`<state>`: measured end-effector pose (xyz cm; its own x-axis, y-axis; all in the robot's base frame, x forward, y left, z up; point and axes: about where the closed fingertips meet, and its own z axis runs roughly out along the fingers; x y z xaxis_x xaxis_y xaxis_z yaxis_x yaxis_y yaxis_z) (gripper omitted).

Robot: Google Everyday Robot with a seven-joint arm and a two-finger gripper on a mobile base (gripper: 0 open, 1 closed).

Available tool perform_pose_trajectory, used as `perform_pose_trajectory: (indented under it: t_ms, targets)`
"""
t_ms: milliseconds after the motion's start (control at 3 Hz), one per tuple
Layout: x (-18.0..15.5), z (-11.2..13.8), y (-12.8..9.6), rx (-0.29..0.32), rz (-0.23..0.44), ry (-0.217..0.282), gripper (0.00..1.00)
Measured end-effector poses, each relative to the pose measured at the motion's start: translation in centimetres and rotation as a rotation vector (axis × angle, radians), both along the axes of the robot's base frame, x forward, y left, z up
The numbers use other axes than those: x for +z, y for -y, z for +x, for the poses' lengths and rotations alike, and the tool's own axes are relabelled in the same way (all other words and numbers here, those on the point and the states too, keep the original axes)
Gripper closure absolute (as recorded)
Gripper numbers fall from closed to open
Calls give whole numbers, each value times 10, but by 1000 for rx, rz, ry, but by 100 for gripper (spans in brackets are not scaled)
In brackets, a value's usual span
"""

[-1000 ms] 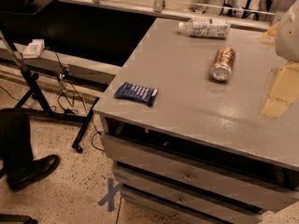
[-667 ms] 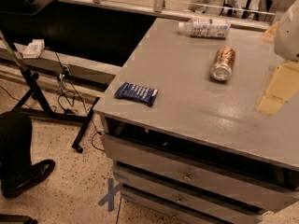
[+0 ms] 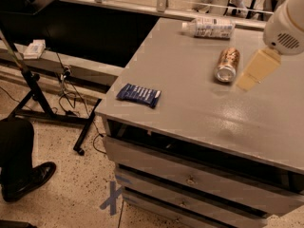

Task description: Place orange can upright

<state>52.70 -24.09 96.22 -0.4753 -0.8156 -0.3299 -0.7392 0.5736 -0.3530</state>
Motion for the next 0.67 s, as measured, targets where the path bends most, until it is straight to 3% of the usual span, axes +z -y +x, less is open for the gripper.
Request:
perform_pose_trajectory:
  t_ms: [333,667]
  targets:
    - [-12,48,1,-142,17,30,0]
    - [-33,87,-8,-270,46,12,0]
